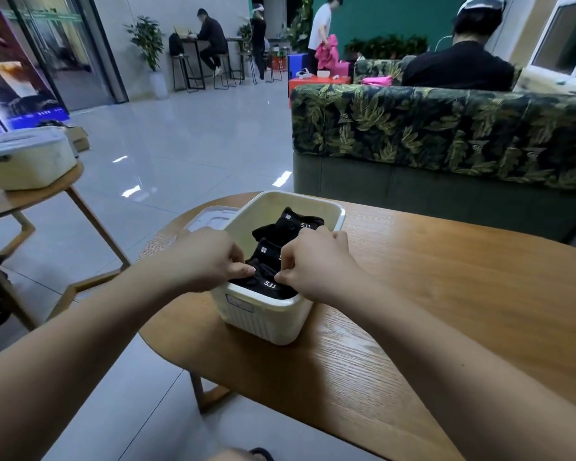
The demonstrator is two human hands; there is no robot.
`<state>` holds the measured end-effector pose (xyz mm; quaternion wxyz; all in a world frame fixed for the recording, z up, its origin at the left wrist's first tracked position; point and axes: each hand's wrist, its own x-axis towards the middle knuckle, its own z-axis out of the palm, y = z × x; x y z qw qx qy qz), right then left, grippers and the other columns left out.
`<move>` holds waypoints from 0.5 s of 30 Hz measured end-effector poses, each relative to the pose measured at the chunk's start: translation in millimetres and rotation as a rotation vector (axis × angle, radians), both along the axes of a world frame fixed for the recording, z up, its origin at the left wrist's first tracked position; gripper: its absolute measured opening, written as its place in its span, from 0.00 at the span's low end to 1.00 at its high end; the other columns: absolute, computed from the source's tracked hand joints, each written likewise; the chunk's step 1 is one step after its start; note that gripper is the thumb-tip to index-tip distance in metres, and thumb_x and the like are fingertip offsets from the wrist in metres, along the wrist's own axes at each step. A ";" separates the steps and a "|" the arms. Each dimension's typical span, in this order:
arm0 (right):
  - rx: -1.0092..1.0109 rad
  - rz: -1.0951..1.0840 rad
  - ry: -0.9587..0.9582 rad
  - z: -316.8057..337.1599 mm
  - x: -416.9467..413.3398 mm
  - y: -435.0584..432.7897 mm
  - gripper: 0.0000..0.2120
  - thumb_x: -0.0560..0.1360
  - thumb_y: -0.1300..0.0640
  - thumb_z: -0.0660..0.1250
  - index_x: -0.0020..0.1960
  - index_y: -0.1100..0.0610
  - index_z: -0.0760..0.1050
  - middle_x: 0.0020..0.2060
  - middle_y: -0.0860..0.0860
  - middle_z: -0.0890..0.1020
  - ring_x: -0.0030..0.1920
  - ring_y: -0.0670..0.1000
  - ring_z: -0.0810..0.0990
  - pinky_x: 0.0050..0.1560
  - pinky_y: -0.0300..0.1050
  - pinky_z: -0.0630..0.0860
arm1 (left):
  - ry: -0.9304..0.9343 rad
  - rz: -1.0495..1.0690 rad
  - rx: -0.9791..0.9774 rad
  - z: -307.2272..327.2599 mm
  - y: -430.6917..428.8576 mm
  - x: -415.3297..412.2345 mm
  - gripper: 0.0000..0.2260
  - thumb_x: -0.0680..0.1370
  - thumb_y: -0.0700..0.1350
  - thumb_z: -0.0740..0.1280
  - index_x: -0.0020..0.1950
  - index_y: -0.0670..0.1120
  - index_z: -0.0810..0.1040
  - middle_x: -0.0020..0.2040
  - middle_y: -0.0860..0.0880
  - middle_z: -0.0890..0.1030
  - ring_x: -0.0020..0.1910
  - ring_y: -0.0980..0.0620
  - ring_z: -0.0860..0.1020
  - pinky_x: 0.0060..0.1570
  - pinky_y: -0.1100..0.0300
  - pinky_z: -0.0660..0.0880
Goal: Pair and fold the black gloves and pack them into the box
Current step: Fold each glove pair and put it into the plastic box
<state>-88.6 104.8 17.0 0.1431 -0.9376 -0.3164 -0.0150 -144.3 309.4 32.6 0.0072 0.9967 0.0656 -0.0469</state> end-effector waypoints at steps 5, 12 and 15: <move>0.091 0.016 -0.013 -1.4 3.5 -2.3 0.07 0.76 0.45 0.74 0.42 0.45 0.79 0.47 0.45 0.74 0.58 0.54 0.72 0.59 0.52 0.62 | -0.115 0.023 -0.089 0.6 -0.4 -2.4 0.14 0.76 0.66 0.72 0.46 0.57 0.83 0.45 0.57 0.82 0.49 0.54 0.78 0.52 0.52 0.76; 0.388 0.060 -0.157 -5.3 31.8 -33.9 0.07 0.80 0.56 0.66 0.47 0.50 0.82 0.45 0.44 0.79 0.52 0.52 0.76 0.60 0.58 0.73 | -0.461 0.065 -0.394 5.2 3.7 -33.7 0.10 0.79 0.61 0.72 0.57 0.58 0.81 0.61 0.56 0.75 0.61 0.53 0.75 0.57 0.52 0.72; 0.311 0.103 -0.188 -10.2 45.8 -53.4 0.09 0.82 0.56 0.63 0.50 0.49 0.81 0.46 0.41 0.79 0.52 0.48 0.75 0.67 0.57 0.69 | -0.494 0.043 -0.421 -1.3 -1.6 -49.6 0.11 0.81 0.62 0.68 0.58 0.58 0.81 0.62 0.57 0.74 0.63 0.54 0.74 0.59 0.52 0.71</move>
